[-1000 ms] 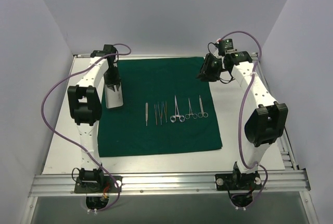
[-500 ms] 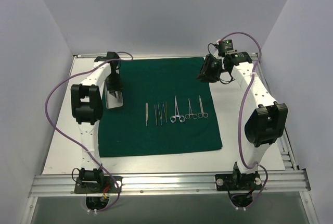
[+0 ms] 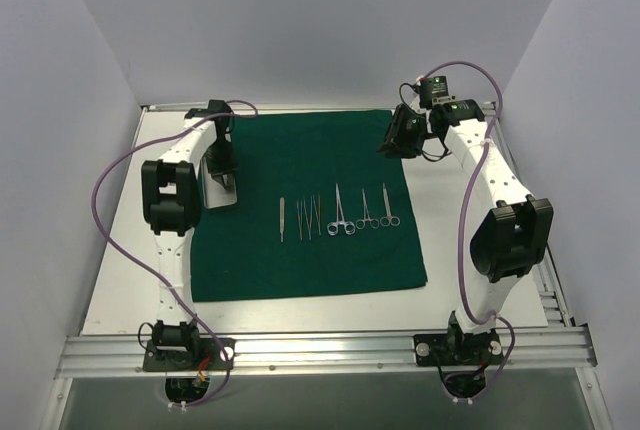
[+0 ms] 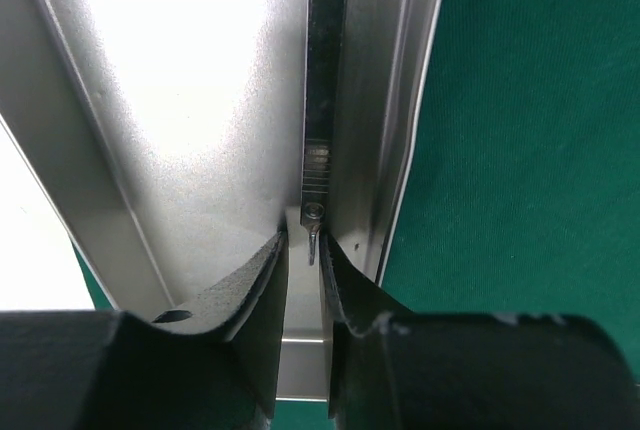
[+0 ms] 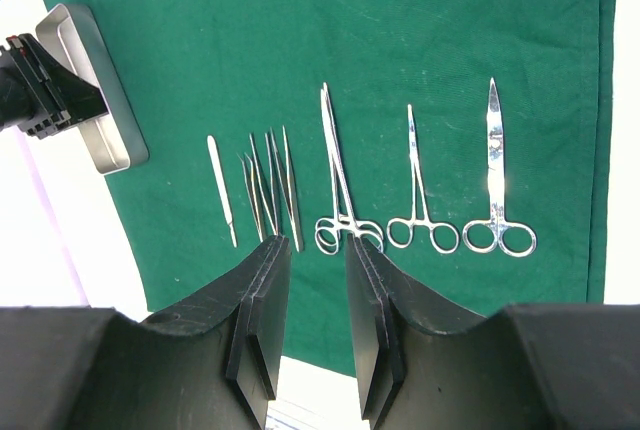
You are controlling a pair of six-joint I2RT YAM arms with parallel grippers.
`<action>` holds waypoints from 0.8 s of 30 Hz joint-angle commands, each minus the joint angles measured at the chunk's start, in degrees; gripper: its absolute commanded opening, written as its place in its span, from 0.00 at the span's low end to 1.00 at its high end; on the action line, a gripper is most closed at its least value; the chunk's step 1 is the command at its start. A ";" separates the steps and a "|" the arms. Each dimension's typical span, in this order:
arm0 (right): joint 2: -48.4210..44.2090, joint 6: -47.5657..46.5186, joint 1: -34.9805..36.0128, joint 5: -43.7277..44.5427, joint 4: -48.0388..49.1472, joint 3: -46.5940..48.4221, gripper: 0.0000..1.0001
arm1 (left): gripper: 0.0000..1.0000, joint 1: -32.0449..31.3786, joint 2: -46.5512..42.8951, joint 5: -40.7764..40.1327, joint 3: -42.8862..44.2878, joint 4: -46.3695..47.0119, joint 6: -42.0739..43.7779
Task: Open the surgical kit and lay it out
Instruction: Pick up the medical item from the container.
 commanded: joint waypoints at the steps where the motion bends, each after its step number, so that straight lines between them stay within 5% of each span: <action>1: -1.86 -0.53 -0.46 -0.88 -0.33 0.18 0.30 | 0.27 -0.40 1.68 -1.36 2.57 0.12 0.35; 12: -1.60 -0.53 -0.46 -1.06 0.11 0.27 0.30 | 0.18 -0.57 1.15 -1.71 -2.08 0.56 0.52; 17: -1.51 -0.53 -0.46 -1.14 0.19 0.27 0.30 | 0.02 -0.31 1.50 -1.88 -1.48 0.38 0.87; 24: -1.42 -0.53 -0.46 -1.67 0.89 0.09 0.30 | 0.02 0.39 -2.89 -1.36 0.63 -1.11 1.49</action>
